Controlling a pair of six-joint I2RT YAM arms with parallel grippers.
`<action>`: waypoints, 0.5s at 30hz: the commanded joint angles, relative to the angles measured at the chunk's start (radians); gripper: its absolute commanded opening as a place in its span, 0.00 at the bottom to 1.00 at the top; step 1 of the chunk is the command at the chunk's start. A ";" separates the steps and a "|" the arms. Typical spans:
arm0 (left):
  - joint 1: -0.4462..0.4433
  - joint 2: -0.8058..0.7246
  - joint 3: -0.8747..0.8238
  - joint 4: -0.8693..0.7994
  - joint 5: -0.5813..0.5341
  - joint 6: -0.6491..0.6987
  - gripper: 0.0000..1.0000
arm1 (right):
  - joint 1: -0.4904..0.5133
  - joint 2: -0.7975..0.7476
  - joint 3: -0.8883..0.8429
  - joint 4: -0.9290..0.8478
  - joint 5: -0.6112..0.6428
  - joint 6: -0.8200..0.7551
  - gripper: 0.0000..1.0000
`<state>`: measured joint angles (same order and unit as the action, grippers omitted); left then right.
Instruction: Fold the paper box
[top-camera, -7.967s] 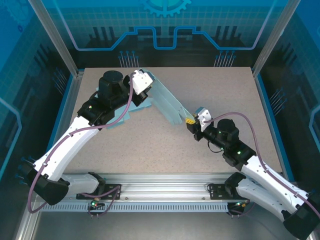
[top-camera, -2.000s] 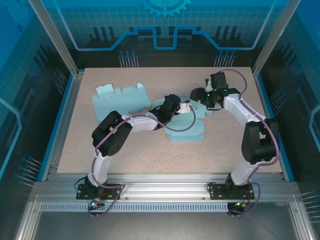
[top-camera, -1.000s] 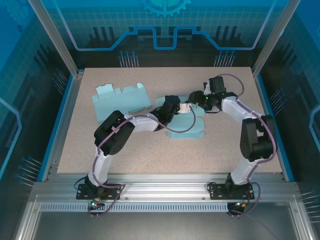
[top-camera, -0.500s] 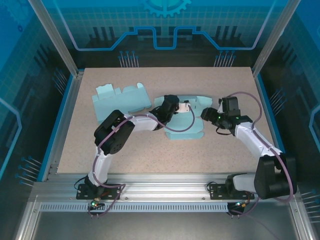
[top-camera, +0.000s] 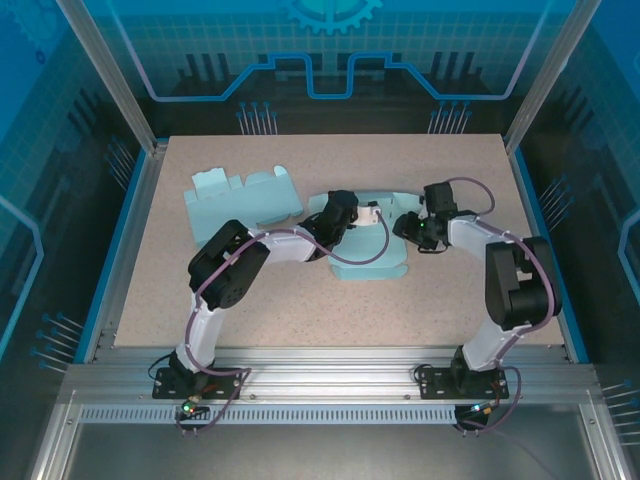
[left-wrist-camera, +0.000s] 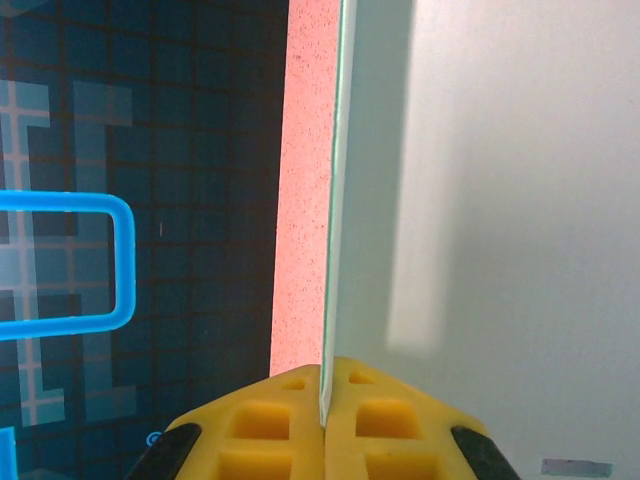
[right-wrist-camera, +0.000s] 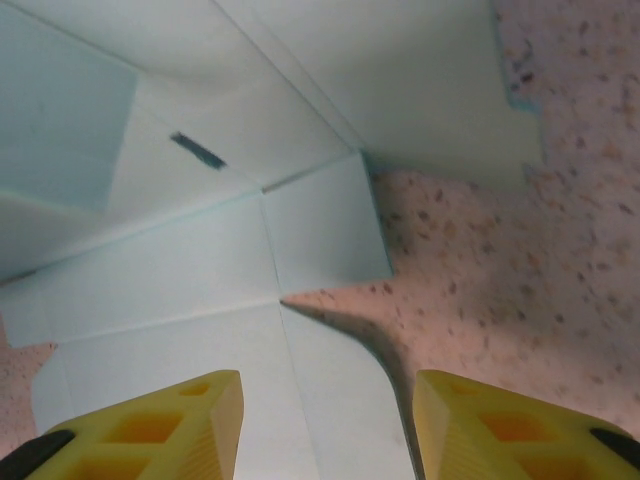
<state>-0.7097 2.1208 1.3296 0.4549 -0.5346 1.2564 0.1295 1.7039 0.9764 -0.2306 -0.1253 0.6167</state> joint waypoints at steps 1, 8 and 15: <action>0.005 -0.025 -0.021 0.000 0.001 -0.004 0.02 | 0.015 0.041 0.045 0.029 0.029 -0.001 0.49; 0.012 -0.028 -0.021 -0.004 0.000 -0.010 0.02 | 0.021 0.108 0.071 0.024 0.055 0.021 0.49; 0.011 -0.032 -0.021 -0.004 0.001 -0.015 0.01 | 0.034 0.117 0.074 0.052 0.047 0.009 0.49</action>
<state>-0.7059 2.1201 1.3247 0.4572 -0.5346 1.2560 0.1455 1.8107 1.0252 -0.2005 -0.0807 0.6281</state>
